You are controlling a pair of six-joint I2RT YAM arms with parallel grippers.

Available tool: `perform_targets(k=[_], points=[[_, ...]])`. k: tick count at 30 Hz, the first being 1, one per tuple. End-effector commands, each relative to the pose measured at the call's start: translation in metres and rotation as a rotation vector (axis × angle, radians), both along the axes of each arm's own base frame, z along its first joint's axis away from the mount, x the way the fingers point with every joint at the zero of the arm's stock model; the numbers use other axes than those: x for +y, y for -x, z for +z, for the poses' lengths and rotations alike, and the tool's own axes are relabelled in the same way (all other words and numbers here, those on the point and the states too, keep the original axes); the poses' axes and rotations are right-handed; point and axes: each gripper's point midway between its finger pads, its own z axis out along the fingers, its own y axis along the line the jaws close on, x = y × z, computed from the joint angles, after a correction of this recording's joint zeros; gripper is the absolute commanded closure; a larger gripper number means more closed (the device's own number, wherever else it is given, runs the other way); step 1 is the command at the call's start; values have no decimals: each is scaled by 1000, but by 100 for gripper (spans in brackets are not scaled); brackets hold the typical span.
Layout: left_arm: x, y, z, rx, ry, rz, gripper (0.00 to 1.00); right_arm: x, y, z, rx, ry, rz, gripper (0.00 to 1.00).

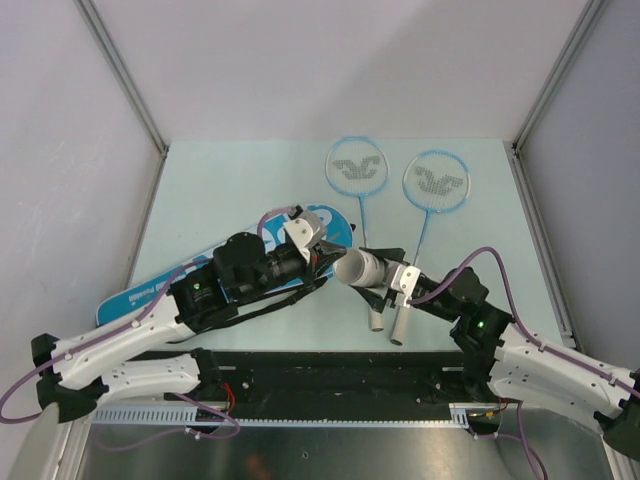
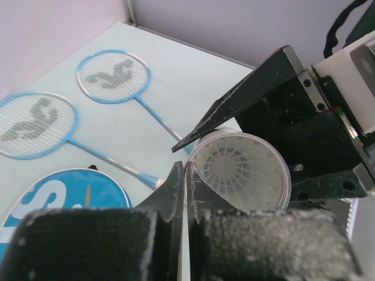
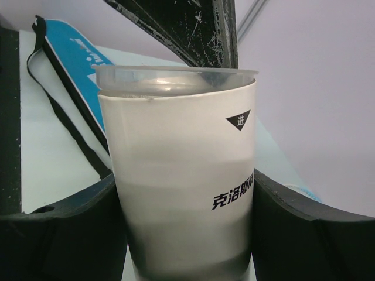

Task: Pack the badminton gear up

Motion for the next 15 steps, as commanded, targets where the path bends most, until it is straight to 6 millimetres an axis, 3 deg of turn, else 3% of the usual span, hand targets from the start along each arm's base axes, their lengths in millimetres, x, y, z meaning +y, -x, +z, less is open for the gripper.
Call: perform_targets(k=[1, 15], points=[[-21, 7, -24, -2, -52, -18, 99, 22, 29, 26, 88, -154, 161, 82], [-26, 6, -40, -71, -146, 67, 100, 16, 13, 25, 130, -184, 56, 82]])
